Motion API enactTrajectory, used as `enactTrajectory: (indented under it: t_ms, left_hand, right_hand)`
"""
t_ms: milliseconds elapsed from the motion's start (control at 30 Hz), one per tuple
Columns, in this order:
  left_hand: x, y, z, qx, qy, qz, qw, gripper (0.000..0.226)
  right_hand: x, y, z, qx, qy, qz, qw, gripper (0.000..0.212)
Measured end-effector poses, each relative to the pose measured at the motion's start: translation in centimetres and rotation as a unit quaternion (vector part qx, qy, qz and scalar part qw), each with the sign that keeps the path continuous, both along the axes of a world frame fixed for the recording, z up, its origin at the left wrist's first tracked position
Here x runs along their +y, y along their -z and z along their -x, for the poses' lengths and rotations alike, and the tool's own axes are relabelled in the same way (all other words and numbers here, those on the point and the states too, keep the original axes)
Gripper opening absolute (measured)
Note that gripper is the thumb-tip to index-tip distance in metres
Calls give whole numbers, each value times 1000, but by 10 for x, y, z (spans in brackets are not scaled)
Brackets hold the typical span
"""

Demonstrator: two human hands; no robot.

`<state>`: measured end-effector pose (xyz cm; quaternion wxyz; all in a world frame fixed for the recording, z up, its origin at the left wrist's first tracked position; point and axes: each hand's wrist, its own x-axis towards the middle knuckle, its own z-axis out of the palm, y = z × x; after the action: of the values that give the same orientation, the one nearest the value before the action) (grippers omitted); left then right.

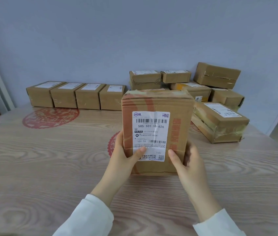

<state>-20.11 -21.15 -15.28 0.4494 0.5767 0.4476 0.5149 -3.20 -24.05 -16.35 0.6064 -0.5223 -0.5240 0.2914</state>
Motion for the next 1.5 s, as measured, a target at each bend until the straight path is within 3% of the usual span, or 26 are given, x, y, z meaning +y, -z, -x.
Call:
enactTrajectory:
  t_ms: [133, 267, 433, 533, 700, 833, 933, 1033, 1267, 1500]
  left_hand:
    - [1, 1, -6, 6, 7, -4, 1000, 61]
    - [9, -7, -7, -19, -31, 5, 999, 51]
    - [8, -12, -12, -7, -34, 2, 999, 47]
    - [8, -16, -12, -5, -41, -4, 999, 54]
    - [11, -22, -6, -12, -40, -38, 998, 80]
    - [11, -16, -5, -7, -37, -41, 998, 68]
    - [11, -19, -4, -3, -37, -45, 998, 66]
    - [11, -31, 0, 8, -53, -57, 997, 69]
    - [13, -28, 1, 33, -62, -64, 996, 45]
    - [9, -41, 0, -39, -6, -30, 999, 70]
  right_hand:
    - [4, -5, 2, -2, 39, -25, 999, 64]
    - [9, -8, 1, 10, 25, -22, 999, 40]
    - [12, -16, 5, 18, 13, -24, 999, 66]
    - [16, -20, 3, 9, 8, -25, 1000, 42]
    - [17, -24, 7, 23, -3, -56, 998, 40]
    - [17, -28, 9, 45, -12, -66, 997, 55]
    - [17, -27, 7, 56, -18, -69, 996, 41]
    - [16, -23, 9, 50, -8, -83, 995, 45]
    - [11, -36, 12, 62, -3, -113, 992, 36]
    - [11, -36, 9, 21, 33, -124, 992, 34]
